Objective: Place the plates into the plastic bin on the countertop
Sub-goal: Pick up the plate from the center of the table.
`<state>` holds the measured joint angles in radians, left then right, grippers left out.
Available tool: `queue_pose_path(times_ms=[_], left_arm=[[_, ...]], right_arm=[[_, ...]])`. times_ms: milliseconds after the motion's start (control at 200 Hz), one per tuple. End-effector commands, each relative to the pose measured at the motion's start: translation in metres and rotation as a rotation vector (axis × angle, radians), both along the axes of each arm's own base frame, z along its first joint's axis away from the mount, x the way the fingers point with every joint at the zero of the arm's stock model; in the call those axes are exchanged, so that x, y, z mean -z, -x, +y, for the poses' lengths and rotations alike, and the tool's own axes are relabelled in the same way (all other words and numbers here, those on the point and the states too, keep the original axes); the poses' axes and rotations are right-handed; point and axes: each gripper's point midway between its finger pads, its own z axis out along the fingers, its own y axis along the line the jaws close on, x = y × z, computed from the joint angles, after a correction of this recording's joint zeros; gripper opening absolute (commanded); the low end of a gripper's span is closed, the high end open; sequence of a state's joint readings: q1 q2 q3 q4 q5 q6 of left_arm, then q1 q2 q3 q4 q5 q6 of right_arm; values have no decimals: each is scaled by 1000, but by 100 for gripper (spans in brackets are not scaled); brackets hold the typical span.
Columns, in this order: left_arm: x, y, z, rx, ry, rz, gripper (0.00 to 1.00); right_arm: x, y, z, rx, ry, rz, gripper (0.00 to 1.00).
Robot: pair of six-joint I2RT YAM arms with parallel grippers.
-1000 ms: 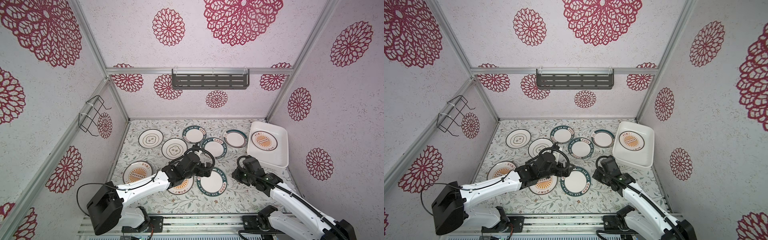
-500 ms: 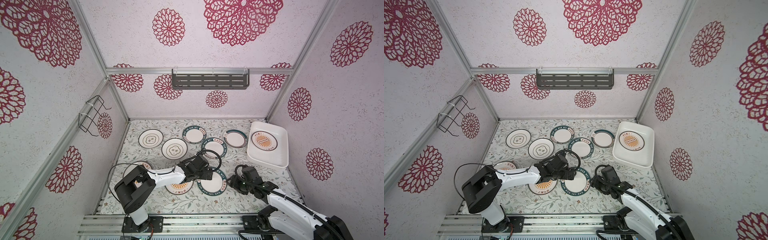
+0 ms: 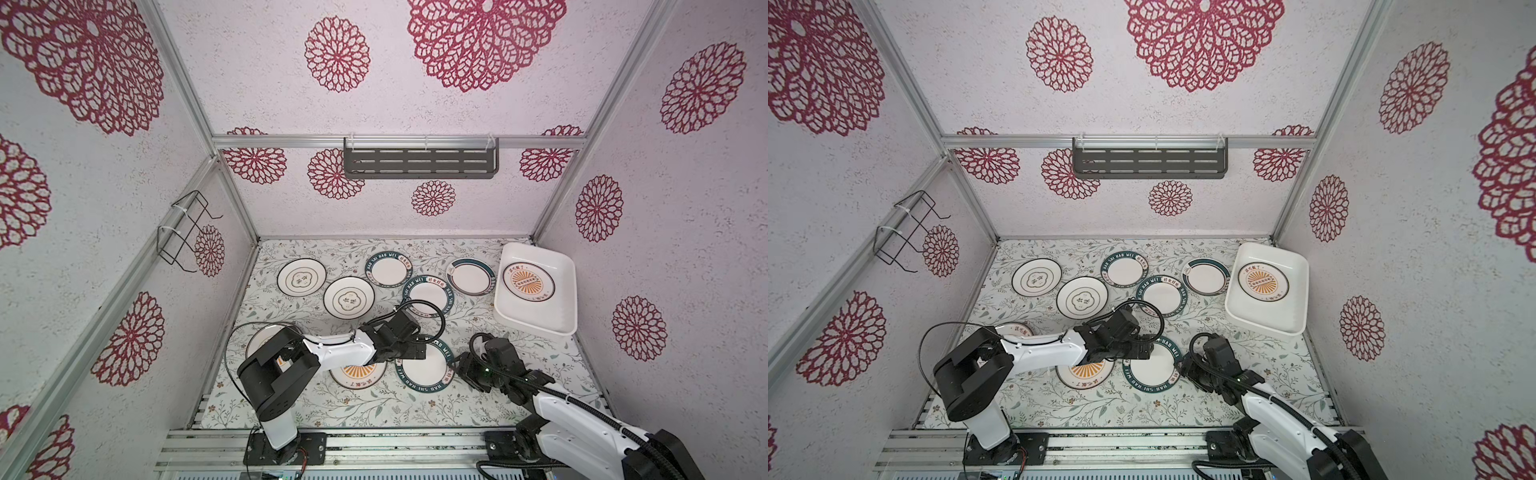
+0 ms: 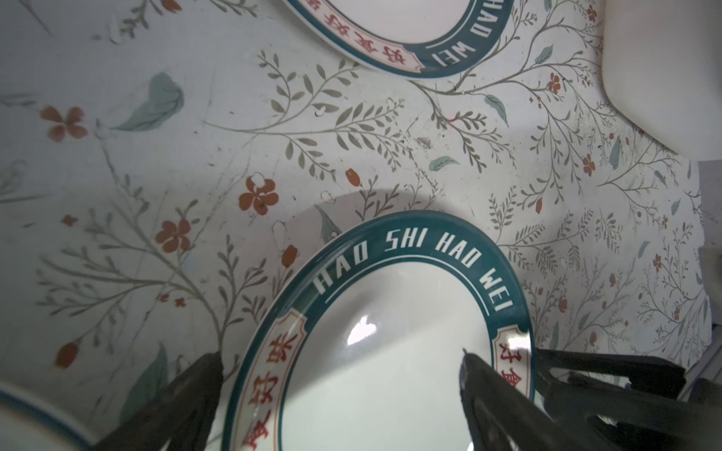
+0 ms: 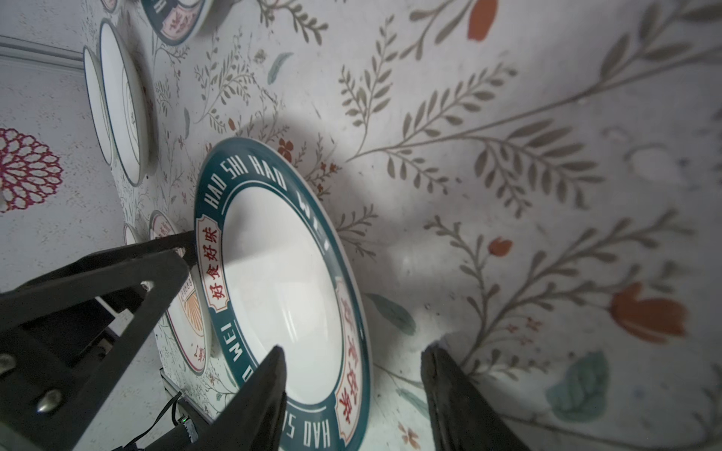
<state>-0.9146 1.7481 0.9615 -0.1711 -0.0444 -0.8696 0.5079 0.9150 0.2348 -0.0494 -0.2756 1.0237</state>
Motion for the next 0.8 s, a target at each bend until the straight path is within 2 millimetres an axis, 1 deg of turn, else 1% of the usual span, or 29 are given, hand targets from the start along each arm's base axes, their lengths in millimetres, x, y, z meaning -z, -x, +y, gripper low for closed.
queue_pose_path(times_ms=[0, 75, 150, 295, 480, 555, 701, 731, 796], left_arm=[[-15, -6, 1, -32, -3, -43, 97], [-9, -5, 1, -30, -22, -23, 97], [-3, -3, -5, -13, -23, 6, 97], [1, -3, -15, 21, -38, 26, 97], [5, -1, -28, 65, -23, 50, 97], [4, 0, -32, 80, -14, 52, 97], [3, 0, -34, 87, -8, 51, 97], [3, 1, -35, 91, -7, 52, 97], [3, 1, -35, 94, -5, 51, 97]], right_arm=[[-1, 2, 3, 1, -20, 7, 59], [-2, 2, 4, -1, -25, 9, 58], [-2, 3, 5, -4, -28, 13, 58], [-1, 4, 7, -10, -43, 12, 57], [-4, 3, 15, -22, -88, -4, 55], [-5, 3, 16, -23, -97, -8, 51], [-12, 0, 17, -14, -118, -28, 42], [-13, 0, 17, -11, -121, -32, 38], [-15, -1, 16, -1, -126, -39, 33]])
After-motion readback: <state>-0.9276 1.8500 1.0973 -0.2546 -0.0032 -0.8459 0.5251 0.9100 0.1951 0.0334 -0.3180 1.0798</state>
